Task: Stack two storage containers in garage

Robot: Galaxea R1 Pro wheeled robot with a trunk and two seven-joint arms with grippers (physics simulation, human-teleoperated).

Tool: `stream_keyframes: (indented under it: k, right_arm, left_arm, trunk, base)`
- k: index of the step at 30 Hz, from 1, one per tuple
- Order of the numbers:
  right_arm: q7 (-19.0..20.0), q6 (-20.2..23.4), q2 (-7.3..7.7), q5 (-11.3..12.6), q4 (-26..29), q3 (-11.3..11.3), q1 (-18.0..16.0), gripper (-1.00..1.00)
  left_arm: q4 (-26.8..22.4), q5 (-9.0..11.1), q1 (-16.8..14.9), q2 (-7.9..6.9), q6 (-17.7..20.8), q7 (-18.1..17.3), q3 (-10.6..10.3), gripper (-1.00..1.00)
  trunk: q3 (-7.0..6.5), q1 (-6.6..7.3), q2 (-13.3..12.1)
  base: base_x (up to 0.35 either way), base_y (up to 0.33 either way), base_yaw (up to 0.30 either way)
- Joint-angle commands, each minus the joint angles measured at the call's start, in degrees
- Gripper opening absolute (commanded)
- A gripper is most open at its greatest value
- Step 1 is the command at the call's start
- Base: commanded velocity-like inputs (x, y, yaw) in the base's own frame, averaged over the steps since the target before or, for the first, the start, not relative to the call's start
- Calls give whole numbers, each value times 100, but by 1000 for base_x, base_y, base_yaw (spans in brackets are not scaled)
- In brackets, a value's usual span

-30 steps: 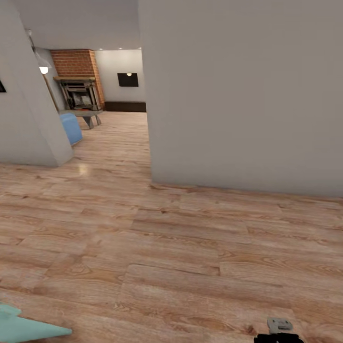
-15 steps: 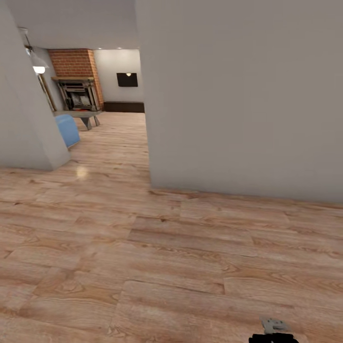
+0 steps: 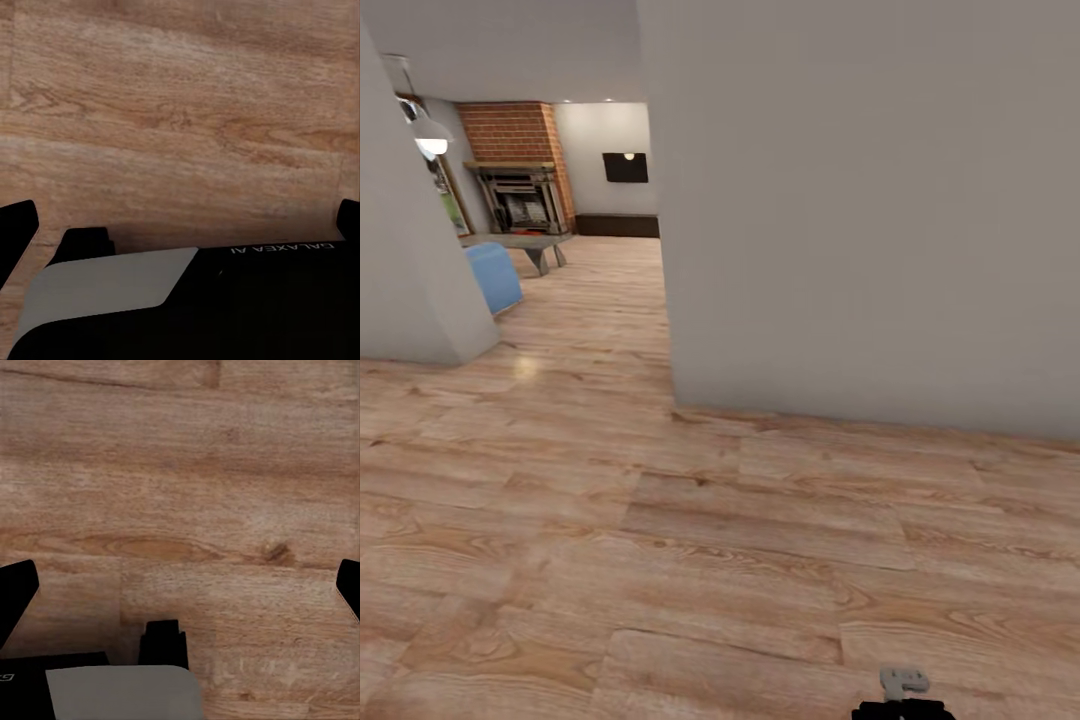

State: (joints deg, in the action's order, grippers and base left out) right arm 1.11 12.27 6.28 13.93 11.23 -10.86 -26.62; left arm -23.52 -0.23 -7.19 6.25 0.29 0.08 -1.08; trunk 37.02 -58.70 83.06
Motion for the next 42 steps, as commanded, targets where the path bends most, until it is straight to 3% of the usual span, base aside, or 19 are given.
stream_keyframes:
  k: [1, 28, 42]
  right_arm:
    - [3, 30, 5, 49, 11, -47, -1, 100]
    - [3, 30, 5, 49, 11, -39, -1, 100]
    - [3, 30, 5, 49, 11, -39, -1, 100]
  left_arm:
    - [-4, -3, -1, -1, 2, 1, -12, 100]
    - [-4, -3, -1, -1, 5, 1, -10, 100]
    - [-4, -3, -1, -5, 2, 1, -7, 100]
  trunk:
    - [5, -3, 2]
    - [6, -3, 2]
    - [45, -3, 2]
  base:
    - [333, 0, 0]
    - [333, 0, 17]
    - [330, 47, 219]
